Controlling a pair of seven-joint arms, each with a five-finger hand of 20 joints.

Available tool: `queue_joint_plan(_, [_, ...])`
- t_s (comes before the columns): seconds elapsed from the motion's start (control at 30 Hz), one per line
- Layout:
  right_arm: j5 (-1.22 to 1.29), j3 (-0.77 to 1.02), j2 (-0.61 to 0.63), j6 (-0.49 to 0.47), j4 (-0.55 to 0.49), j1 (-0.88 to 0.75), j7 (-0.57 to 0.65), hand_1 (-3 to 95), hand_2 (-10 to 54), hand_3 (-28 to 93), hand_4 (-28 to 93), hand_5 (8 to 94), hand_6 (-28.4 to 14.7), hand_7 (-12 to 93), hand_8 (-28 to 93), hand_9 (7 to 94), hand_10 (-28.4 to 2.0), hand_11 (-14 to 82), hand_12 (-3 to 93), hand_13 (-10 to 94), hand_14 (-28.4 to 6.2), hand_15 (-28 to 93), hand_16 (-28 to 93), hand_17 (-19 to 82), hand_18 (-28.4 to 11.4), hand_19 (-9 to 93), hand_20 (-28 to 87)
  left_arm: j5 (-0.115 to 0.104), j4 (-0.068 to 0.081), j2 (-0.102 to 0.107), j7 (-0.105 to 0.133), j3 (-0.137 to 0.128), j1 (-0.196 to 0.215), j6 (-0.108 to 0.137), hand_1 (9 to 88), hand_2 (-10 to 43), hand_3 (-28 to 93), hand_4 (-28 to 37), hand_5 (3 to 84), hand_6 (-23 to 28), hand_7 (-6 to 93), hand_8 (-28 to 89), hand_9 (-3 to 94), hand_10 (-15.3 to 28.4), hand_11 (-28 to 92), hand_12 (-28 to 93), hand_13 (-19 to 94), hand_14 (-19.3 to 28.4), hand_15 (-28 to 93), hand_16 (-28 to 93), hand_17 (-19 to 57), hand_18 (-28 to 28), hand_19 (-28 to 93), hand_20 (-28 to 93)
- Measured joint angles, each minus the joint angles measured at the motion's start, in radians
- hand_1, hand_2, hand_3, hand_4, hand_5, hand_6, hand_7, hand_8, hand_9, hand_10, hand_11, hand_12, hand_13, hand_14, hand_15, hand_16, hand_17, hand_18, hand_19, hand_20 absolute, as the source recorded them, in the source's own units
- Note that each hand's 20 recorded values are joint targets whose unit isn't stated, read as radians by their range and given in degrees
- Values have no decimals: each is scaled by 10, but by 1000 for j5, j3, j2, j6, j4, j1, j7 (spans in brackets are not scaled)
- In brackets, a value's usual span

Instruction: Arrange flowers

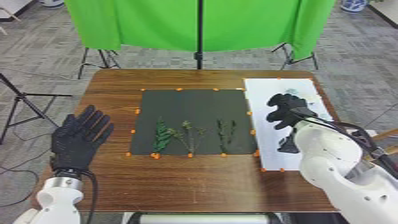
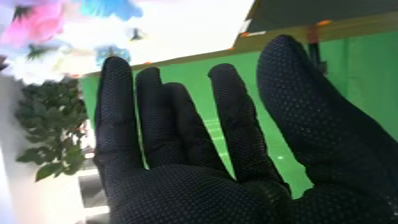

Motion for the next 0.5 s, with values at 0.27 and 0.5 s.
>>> queue_joint_plan(0.27, [11, 0, 2, -13, 14, 17, 31, 449, -51, 814, -262, 454, -56, 150, -113, 366, -218, 94, 127, 283, -198, 367, 55, 162, -237, 663, 151, 0, 0, -1, 1, 10, -10, 0, 303, 159, 741, -283, 485, 70, 211, -104, 421, 147, 282, 132, 326, 140, 431, -63, -33, 141, 347, 135])
queue_joint_plan(0.5, [-9, -48, -2, -16, 97, 64, 47, 511, -91, 822, -278, 452, -51, 156, -115, 365, -213, 95, 128, 314, -181, 381, 58, 195, -235, 711, 199, 0, -1, -6, 1, 11, -8, 4, 303, 158, 741, -283, 482, 68, 213, -105, 411, 147, 283, 133, 321, 139, 431, -62, -34, 141, 349, 136])
